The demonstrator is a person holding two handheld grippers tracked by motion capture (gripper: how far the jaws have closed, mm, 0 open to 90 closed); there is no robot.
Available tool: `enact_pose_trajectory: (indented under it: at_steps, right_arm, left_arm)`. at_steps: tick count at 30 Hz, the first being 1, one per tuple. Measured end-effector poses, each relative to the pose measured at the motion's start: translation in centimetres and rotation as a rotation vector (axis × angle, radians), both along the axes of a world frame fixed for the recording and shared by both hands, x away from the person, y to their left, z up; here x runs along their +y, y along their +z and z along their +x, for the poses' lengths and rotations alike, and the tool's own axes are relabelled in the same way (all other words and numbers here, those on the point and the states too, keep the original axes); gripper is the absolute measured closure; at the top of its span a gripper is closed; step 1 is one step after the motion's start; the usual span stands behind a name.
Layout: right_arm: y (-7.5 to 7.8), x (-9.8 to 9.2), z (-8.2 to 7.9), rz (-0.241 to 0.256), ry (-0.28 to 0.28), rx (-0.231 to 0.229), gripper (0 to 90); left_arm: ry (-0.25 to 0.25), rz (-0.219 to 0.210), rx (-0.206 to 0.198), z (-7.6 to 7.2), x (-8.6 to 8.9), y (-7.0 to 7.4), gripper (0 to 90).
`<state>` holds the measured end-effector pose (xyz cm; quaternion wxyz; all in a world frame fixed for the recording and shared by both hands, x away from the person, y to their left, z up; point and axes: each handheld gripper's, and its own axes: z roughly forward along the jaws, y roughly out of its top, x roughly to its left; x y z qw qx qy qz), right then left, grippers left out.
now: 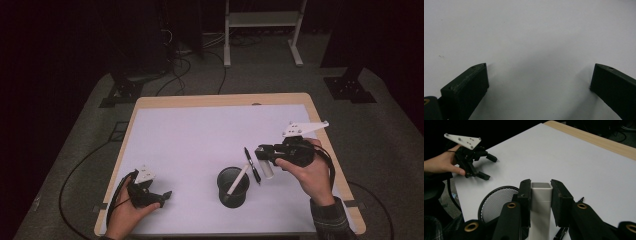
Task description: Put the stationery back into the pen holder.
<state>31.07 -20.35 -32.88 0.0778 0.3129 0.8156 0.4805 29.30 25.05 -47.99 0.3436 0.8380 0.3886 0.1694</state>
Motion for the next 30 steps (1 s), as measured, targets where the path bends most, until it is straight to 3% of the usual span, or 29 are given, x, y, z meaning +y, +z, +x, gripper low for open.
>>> enact_pose_trajectory:
  at_steps: [16,30]
  right_arm:
    - [0.7,2.5,-1.5,0.028,0.077,-0.031,70.3]
    - [-0.2,5.0,-1.8,0.045,0.148,-0.037,70.2]
  left_arm:
    - [0.0,0.0,0.0,0.0,0.0,0.0,0.8]
    - [0.0,0.0,0.0,0.0,0.0,0.0,0.8]
